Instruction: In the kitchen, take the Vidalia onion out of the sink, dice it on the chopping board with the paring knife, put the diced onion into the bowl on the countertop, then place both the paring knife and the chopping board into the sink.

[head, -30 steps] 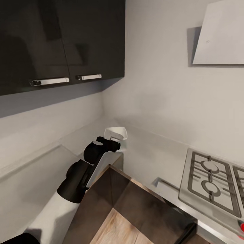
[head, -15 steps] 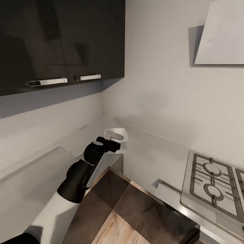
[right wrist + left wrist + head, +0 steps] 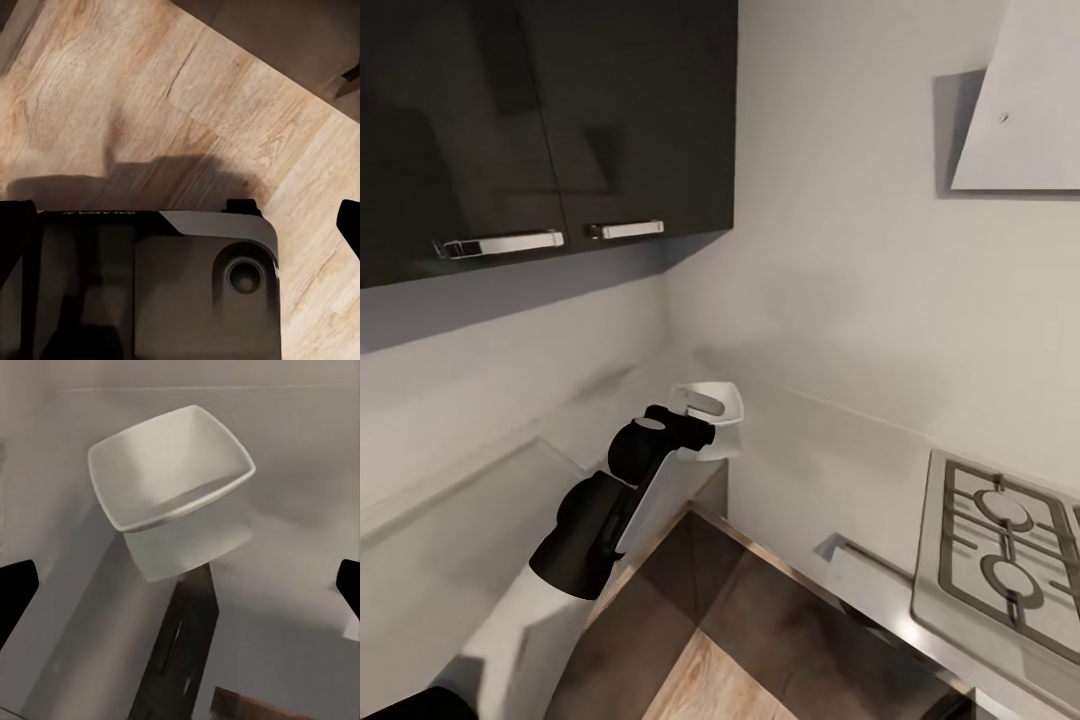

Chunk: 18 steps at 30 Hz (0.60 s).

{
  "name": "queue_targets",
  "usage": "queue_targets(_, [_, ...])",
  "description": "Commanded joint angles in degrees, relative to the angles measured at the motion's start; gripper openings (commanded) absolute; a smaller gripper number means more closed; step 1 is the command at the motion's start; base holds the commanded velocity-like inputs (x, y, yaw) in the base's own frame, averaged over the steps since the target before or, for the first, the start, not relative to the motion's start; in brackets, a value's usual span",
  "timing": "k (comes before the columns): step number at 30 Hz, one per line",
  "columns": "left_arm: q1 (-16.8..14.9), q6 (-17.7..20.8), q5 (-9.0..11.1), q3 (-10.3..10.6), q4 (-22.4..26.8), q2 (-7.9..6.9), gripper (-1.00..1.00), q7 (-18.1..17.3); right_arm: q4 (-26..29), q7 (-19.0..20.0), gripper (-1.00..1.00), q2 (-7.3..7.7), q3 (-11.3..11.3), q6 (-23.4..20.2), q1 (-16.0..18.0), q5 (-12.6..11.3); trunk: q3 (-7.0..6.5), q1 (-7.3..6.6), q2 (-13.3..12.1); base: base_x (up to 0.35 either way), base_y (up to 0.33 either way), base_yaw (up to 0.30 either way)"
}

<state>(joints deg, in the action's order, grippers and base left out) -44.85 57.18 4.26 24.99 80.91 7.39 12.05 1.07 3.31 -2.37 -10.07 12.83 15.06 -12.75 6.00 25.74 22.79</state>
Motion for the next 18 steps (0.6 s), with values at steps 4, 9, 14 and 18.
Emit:
queue_targets(4, [-0.07, 0.21, 0.43, 0.06, 0.0, -0.01, 1.0, 0.48, -0.1, 0.21, 1.0, 0.0, -0.39, 0.26, 0.08, -0.61, 0.12, 0.04, 0.12, 0.032, 0.051, 0.0])
queue_targets(9, [-0.07, 0.21, 0.45, 0.06, -0.04, -0.01, 1.0, 0.5, -0.1, 0.21, 1.0, 0.01, -0.39, 0.26, 0.08, -0.61, 0.12, 0.04, 0.12, 0.005, 0.009, 0.0])
queue_targets(14, [-0.07, 0.19, 0.47, 0.06, -0.11, -0.01, 1.0, 0.46, -0.1, 0.21, 1.0, -0.04, -0.39, 0.26, 0.07, -0.61, 0.12, 0.04, 0.12, 0.012, 0.001, 0.0])
queue_targets(18, [-0.07, 0.21, 0.48, 0.06, -0.16, -0.01, 1.0, 0.5, -0.1, 0.21, 1.0, -0.13, -0.39, 0.26, 0.08, -0.61, 0.12, 0.04, 0.12, 0.09, 0.0, 0.0])
